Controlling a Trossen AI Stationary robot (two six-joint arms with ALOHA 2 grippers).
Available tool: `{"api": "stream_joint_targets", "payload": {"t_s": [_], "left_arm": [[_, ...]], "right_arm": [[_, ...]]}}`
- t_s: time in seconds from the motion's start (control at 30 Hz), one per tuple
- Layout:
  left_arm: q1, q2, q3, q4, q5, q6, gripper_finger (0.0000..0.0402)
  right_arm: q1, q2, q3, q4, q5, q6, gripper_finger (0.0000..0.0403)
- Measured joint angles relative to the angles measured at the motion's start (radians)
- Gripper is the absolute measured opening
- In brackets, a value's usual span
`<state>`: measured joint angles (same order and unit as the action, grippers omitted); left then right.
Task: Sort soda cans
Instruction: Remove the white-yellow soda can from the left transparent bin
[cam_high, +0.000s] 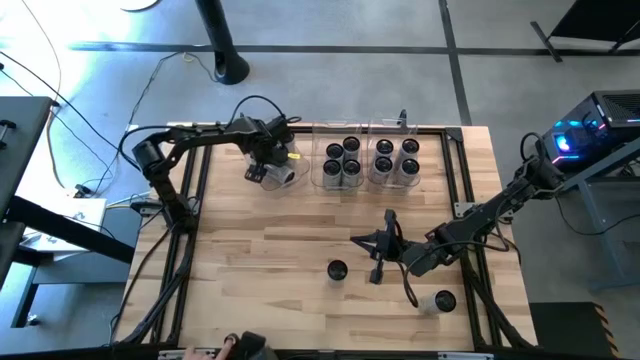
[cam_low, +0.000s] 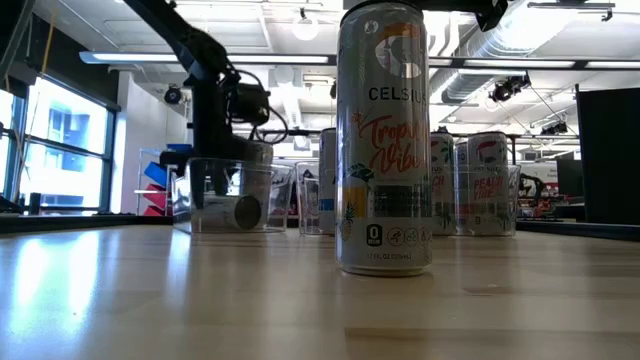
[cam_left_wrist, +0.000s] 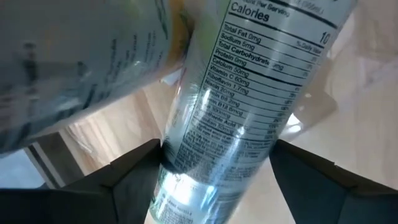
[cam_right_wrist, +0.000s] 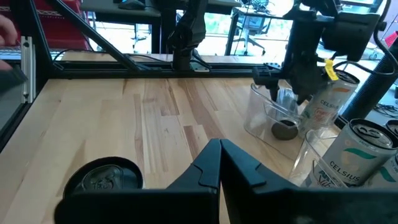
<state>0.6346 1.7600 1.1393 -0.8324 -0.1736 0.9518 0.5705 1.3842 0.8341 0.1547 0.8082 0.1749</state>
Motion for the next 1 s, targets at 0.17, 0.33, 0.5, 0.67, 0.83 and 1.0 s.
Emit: {"api": "stream_joint_targets", "payload": {"t_s": [0.17,0.33,0.5,0.67,0.83,1.0], "left_arm": [[0.014,0.050,-0.013,0.050,0.011,0.003,0.0292],[0.013,0.087,-0.006,0.062,0.012,0.028,0.0292],[0.012,0.076,-0.010,0.060,0.005,0.014,0.0271],[0.011,0.027,-0.018,0.027,-0.024,-0.045,0.0230],[0.012,-0.025,-0.026,-0.037,-0.011,-0.061,0.0230],[0.011,-0.056,-0.022,-0.099,-0.014,-0.072,0.0230]], "right_arm": [[0.000,0.000,0.000,0.000,0.000,0.002,0.0000],[0.000,0.000,0.000,0.001,0.000,0.007,0.0000],[0.000,0.000,0.000,0.002,0.000,0.008,0.0000],[0.000,0.000,0.000,0.003,0.000,0.008,0.0000],[0.000,0.000,0.000,0.008,0.000,0.004,0.0000],[0.000,0.000,0.000,0.008,0.000,0.000,0.0000]]}}
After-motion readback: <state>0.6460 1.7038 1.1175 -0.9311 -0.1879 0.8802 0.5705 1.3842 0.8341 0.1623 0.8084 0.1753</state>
